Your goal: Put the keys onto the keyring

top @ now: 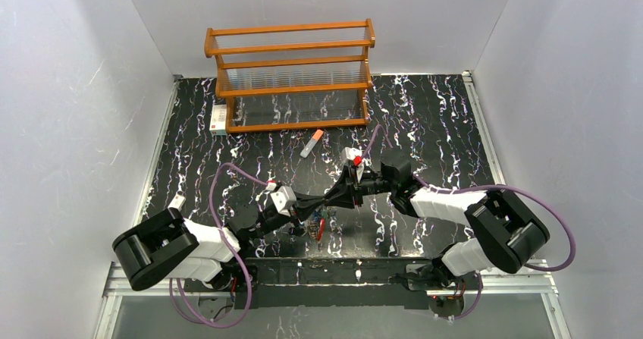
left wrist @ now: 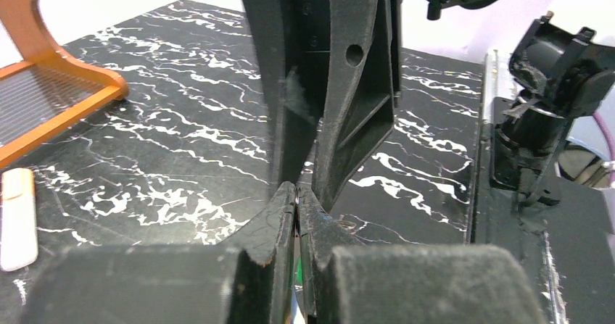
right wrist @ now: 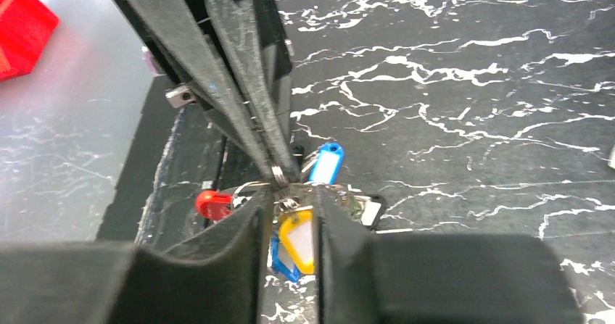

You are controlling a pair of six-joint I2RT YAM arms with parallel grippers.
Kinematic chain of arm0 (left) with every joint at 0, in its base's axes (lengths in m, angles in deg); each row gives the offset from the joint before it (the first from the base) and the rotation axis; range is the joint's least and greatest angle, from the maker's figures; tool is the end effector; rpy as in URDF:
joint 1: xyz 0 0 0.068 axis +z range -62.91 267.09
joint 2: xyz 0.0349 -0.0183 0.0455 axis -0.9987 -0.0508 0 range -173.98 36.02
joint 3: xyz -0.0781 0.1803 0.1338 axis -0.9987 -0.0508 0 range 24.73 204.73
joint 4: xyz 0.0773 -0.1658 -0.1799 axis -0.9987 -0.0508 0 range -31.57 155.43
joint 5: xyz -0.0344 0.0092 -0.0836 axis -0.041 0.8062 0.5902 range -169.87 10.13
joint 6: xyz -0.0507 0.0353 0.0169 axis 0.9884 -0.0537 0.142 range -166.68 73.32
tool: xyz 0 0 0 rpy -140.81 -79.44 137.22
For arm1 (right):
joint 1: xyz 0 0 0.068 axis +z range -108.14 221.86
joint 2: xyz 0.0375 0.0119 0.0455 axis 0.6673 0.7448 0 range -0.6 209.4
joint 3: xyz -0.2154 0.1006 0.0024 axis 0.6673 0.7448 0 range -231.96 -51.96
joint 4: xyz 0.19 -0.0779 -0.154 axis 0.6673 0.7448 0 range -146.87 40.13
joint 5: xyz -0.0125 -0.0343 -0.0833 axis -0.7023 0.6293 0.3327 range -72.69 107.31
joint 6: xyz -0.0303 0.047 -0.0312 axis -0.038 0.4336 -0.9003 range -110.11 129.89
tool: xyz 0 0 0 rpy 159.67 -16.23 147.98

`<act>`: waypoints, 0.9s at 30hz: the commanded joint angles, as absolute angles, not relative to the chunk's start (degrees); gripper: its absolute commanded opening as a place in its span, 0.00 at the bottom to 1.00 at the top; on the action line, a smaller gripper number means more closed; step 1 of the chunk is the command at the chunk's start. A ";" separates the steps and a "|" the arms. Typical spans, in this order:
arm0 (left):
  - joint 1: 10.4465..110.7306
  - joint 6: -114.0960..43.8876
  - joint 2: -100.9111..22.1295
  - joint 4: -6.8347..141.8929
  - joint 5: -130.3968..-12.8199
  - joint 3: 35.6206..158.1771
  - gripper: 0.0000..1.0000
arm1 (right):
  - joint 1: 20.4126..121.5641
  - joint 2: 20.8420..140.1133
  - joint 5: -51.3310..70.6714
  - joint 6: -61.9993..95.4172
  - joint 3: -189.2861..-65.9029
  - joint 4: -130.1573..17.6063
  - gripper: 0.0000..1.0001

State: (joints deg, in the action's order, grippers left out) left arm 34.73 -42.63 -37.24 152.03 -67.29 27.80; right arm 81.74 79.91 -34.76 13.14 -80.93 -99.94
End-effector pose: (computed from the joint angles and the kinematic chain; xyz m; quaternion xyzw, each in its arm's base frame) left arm 0.1194 -0.1726 0.1607 0.3236 0.5073 -0.4340 0.6705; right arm 0.1914 0.2109 0.1721 -0.4859 0.5560 0.5248 0.4235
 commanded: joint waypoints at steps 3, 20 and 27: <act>34.53 -42.90 -35.38 156.04 -67.11 28.25 0.00 | 81.79 81.77 -37.79 16.37 -82.34 -107.84 0.12; 34.49 -46.23 -33.72 155.29 -70.31 26.93 0.42 | 81.79 75.91 -30.36 -2.64 -87.26 -76.31 0.01; 34.53 -52.98 -28.68 144.04 -70.51 27.30 0.68 | 81.76 75.87 -22.10 -11.14 -92.82 -54.08 0.01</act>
